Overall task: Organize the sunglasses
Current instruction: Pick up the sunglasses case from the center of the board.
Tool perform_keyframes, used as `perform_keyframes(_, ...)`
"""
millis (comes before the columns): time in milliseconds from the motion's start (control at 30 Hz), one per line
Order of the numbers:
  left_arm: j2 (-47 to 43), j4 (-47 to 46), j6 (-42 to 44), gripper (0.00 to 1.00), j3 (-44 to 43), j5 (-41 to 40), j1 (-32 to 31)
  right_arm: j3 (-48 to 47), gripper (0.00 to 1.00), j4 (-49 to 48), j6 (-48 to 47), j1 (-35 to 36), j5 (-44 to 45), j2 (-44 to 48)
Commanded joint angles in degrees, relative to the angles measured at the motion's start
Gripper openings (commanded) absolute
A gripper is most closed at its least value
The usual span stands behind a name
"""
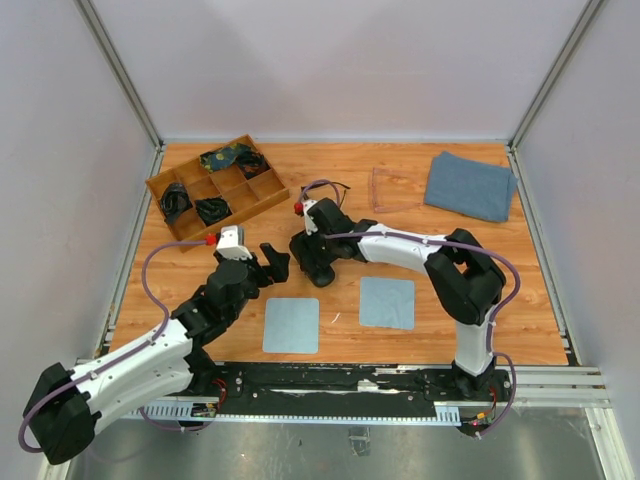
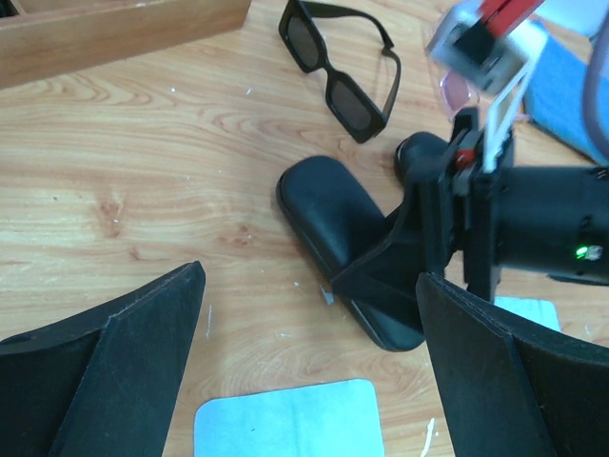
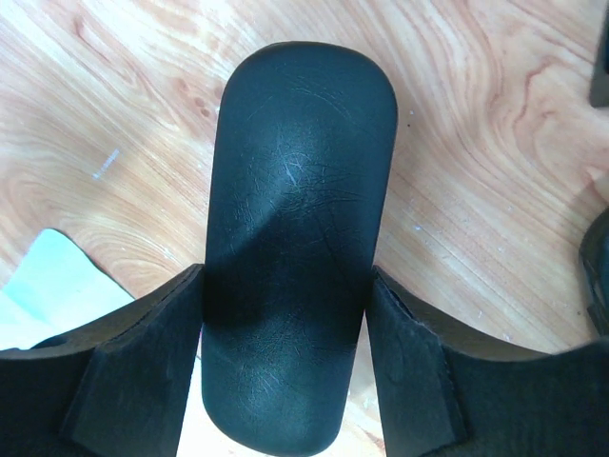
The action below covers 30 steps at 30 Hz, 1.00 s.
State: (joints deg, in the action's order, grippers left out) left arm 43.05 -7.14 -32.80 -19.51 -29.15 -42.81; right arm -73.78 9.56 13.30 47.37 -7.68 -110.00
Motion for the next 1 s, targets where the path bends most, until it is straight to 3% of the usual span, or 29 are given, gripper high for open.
perform_keyframes(0,2.27,-4.2,0.1,0.99,0.55,1.53,0.44,2.33,0.01,-6.56,9.59,-1.67,-0.86,5.55)
perform_keyframes(267,7.37,-8.42,0.1,0.99,-0.01,3.14,0.44,12.39,0.01,-19.32,21.29,-2.62,1.34,13.0)
perform_keyframes(467,13.07,-12.44,-0.31,0.99,-1.28,4.85,0.37,16.56,0.01,-23.74,25.9,-2.58,1.83,16.43)
perform_keyframes(967,19.08,-16.17,-0.51,0.98,-3.8,4.79,0.18,21.16,0.01,-27.98,28.27,-2.61,2.85,20.7)
